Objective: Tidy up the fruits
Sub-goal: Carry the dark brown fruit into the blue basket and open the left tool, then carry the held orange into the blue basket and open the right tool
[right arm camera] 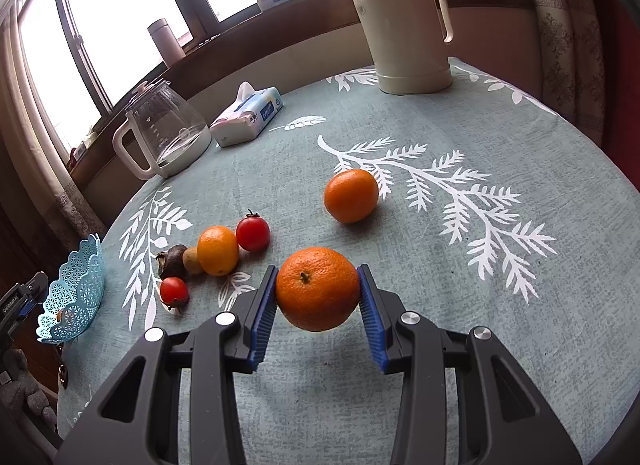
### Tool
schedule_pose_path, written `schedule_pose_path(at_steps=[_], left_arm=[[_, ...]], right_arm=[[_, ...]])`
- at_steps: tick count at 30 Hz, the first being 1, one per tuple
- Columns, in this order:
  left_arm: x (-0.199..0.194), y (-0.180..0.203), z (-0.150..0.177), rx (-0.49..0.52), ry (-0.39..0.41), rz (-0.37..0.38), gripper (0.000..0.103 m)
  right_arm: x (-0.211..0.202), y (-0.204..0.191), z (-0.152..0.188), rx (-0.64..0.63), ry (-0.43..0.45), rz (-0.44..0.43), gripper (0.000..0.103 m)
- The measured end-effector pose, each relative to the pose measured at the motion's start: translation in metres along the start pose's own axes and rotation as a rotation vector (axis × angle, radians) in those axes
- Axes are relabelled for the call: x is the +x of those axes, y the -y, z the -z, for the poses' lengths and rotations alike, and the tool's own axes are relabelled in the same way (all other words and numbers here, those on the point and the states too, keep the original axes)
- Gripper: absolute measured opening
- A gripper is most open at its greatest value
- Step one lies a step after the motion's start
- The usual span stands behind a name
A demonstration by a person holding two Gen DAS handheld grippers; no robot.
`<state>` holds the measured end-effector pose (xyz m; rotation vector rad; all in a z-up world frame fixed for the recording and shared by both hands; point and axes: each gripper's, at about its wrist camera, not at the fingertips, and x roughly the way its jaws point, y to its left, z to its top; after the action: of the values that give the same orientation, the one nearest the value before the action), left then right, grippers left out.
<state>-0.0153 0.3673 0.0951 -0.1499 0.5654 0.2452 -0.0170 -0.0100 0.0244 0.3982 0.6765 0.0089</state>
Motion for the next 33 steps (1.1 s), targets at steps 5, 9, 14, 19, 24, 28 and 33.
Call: schedule_pose_path(at_steps=[5,9,14,19,24,28,33], left_arm=[[0.004,-0.014,-0.003,-0.015,0.002,-0.021,0.044],[0.002,-0.022,-0.006,-0.022,0.009,-0.031,0.044],[0.004,-0.03,-0.007,-0.047,0.01,-0.041,0.055],[0.0,-0.039,-0.011,-0.07,0.036,-0.053,0.077],[-0.006,-0.056,-0.019,-0.111,0.055,-0.073,0.078],[-0.014,-0.066,-0.026,-0.129,0.084,-0.078,0.084],[-0.018,-0.07,-0.029,-0.122,0.088,-0.063,0.089]], right_arm=[[0.001,0.0,0.001,-0.002,-0.001,0.009,0.04],[0.001,0.0,0.0,-0.002,0.0,0.013,0.04],[0.002,0.0,0.0,-0.001,-0.002,0.016,0.04],[0.002,0.001,0.001,0.0,-0.002,0.016,0.04],[0.002,0.001,0.001,-0.003,0.002,0.018,0.04],[0.0,-0.001,0.001,-0.01,0.01,0.023,0.04],[-0.003,-0.012,-0.002,-0.028,0.006,-0.008,0.04]])
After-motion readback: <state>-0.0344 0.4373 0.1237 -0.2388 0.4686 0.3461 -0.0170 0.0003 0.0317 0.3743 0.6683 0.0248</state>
